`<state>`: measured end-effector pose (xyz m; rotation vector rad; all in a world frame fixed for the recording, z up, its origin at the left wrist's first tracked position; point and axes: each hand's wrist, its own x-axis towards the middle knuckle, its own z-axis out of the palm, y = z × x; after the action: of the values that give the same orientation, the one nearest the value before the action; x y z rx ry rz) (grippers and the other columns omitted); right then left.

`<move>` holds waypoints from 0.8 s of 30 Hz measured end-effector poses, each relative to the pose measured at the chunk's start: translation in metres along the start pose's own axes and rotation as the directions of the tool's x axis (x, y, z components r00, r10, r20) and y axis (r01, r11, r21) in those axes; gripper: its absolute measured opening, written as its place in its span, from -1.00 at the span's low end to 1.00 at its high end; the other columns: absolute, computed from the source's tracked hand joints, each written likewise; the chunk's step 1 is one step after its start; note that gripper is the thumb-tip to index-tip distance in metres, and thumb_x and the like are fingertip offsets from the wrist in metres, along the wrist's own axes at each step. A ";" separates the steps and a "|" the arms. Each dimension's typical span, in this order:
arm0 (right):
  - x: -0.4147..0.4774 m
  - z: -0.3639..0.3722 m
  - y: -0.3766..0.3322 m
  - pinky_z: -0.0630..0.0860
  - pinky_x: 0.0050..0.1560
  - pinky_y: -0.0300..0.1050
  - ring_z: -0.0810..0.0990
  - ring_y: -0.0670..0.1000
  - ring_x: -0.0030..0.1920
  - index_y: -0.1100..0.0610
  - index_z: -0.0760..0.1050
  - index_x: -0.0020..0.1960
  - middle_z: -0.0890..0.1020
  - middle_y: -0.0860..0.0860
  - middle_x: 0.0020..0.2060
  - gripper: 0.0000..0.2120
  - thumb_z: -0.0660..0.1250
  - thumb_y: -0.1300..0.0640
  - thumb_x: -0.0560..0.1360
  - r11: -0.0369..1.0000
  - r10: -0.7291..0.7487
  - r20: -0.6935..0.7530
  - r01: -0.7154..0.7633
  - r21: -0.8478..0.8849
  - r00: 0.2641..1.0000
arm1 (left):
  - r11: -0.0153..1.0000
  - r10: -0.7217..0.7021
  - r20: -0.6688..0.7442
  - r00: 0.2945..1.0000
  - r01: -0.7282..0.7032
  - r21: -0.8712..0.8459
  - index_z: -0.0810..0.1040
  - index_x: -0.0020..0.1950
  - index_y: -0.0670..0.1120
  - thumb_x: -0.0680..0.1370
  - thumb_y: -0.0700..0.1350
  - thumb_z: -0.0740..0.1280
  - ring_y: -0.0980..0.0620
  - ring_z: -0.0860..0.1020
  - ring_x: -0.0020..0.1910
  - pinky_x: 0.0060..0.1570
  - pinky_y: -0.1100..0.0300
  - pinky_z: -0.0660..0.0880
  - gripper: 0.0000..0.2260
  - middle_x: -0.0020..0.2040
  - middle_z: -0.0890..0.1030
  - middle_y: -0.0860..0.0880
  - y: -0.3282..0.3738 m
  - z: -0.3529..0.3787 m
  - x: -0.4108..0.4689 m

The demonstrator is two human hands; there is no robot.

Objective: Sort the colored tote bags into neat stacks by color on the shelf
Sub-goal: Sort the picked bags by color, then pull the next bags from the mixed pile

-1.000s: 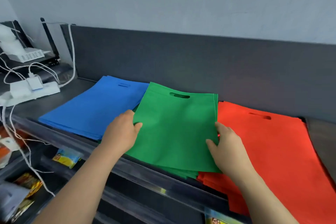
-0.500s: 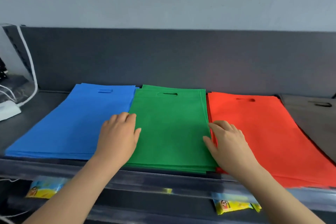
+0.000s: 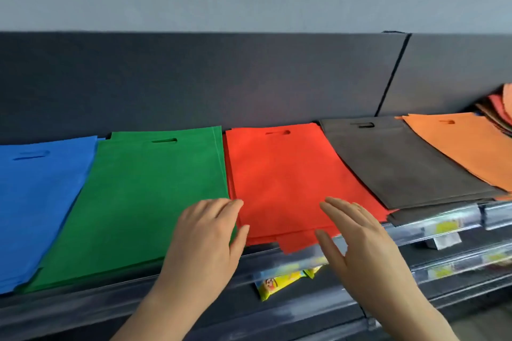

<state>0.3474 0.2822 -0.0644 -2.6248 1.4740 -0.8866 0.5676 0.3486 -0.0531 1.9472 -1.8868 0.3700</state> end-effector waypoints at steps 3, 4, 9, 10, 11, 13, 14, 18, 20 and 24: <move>-0.015 -0.012 0.038 0.33 0.25 -0.03 0.51 -0.01 0.20 0.16 0.55 0.21 0.60 0.00 0.17 -0.60 0.29 -0.01 0.44 0.998 0.052 -0.037 -0.053 -0.029 0.998 | 0.999 0.032 0.014 0.999 -0.032 -0.038 0.62 0.12 -0.08 0.39 0.02 0.47 0.03 0.61 -0.07 -0.04 0.10 0.55 -0.66 -0.03 0.64 0.06 0.041 0.016 0.012; -0.020 -0.017 0.053 0.32 0.25 -0.01 0.51 -0.01 0.20 0.15 0.55 0.21 0.60 -0.01 0.17 -0.60 0.27 -0.02 0.45 0.997 0.061 -0.048 -0.063 -0.039 0.997 | 0.998 0.044 0.010 0.999 -0.044 -0.045 0.62 0.11 -0.08 0.39 0.01 0.47 0.02 0.62 -0.08 -0.06 0.10 0.56 -0.66 -0.04 0.64 0.06 0.056 0.021 0.017; -0.037 -0.048 0.138 0.28 0.30 -0.01 0.50 -0.04 0.22 0.14 0.55 0.22 0.60 -0.02 0.17 -0.60 0.25 -0.02 0.46 0.987 0.142 -0.047 -0.145 -0.067 0.989 | 0.994 0.077 -0.031 0.997 -0.079 -0.069 0.61 0.09 -0.07 0.45 0.03 0.33 -0.01 0.61 -0.11 -0.14 0.12 0.55 -0.72 -0.07 0.64 0.06 0.140 0.048 0.047; -0.040 -0.056 0.155 0.27 0.30 -0.01 0.54 0.00 0.20 0.15 0.55 0.22 0.60 -0.01 0.17 -0.59 0.28 0.00 0.44 0.984 0.156 -0.051 -0.160 -0.082 0.986 | 0.993 0.081 -0.032 0.996 -0.083 -0.085 0.61 0.08 -0.07 0.45 0.04 0.28 -0.01 0.61 -0.12 -0.15 0.12 0.55 -0.70 -0.07 0.63 0.06 0.158 0.054 0.053; -0.041 -0.062 0.168 0.27 0.29 -0.01 0.56 0.02 0.18 0.16 0.56 0.21 0.61 -0.01 0.16 -0.60 0.29 0.01 0.43 0.981 0.161 -0.061 -0.166 -0.097 0.985 | 0.992 0.080 -0.034 0.996 -0.082 -0.099 0.61 0.08 -0.07 0.46 0.05 0.25 -0.02 0.60 -0.12 -0.15 0.11 0.54 -0.69 -0.08 0.63 0.06 0.171 0.060 0.058; -0.044 -0.075 0.200 0.30 0.26 -0.01 0.55 0.02 0.17 0.16 0.56 0.19 0.62 -0.01 0.13 -0.61 0.33 0.03 0.42 0.978 0.158 -0.085 -0.168 -0.126 0.984 | 0.989 0.073 -0.042 0.996 -0.078 -0.127 0.60 0.10 -0.08 0.47 0.02 0.30 -0.03 0.59 -0.11 -0.14 0.08 0.53 -0.72 -0.06 0.63 0.06 0.203 0.073 0.068; -0.045 -0.080 0.215 0.30 0.24 -0.01 0.55 0.02 0.16 0.16 0.56 0.19 0.63 -0.01 0.12 -0.62 0.37 0.04 0.42 0.976 0.153 -0.102 -0.166 -0.143 0.983 | 0.988 0.066 -0.042 0.997 -0.071 -0.137 0.60 0.11 -0.08 0.47 0.00 0.34 -0.03 0.59 -0.10 -0.13 0.07 0.53 -0.72 -0.05 0.63 0.06 0.219 0.079 0.074; -0.045 -0.098 0.275 0.28 0.25 0.03 0.55 0.03 0.18 0.17 0.57 0.18 0.63 0.02 0.12 -0.59 0.51 0.12 0.36 0.963 0.180 -0.131 -0.201 -0.177 0.975 | 0.985 0.080 -0.029 0.996 -0.083 -0.152 0.61 0.11 -0.07 0.44 0.04 0.29 -0.01 0.60 -0.09 -0.10 0.11 0.53 -0.67 -0.04 0.63 0.06 0.278 0.099 0.099; -0.044 -0.102 0.297 0.29 0.26 0.06 0.55 0.04 0.18 0.17 0.57 0.18 0.63 0.03 0.12 -0.64 0.44 0.10 0.42 0.963 0.181 -0.146 -0.205 -0.174 0.973 | 0.985 0.089 -0.022 0.996 -0.091 -0.148 0.60 0.11 -0.07 0.46 0.04 0.31 0.00 0.60 -0.08 -0.11 0.11 0.53 -0.70 -0.04 0.63 0.06 0.297 0.106 0.110; -0.037 -0.108 0.337 0.27 0.29 0.04 0.57 0.08 0.18 0.16 0.55 0.21 0.62 0.04 0.15 -0.62 0.32 0.03 0.45 0.957 0.217 -0.139 -0.239 -0.163 0.966 | 0.985 0.102 -0.003 0.995 -0.101 -0.143 0.61 0.11 -0.09 0.40 -0.04 0.49 -0.03 0.61 -0.07 -0.10 0.08 0.54 -0.68 -0.04 0.64 0.03 0.326 0.120 0.138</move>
<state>0.0173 0.1515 -0.0818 -2.4812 1.9252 -0.9427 0.2401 0.1681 -0.0631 1.7655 -1.9633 0.2519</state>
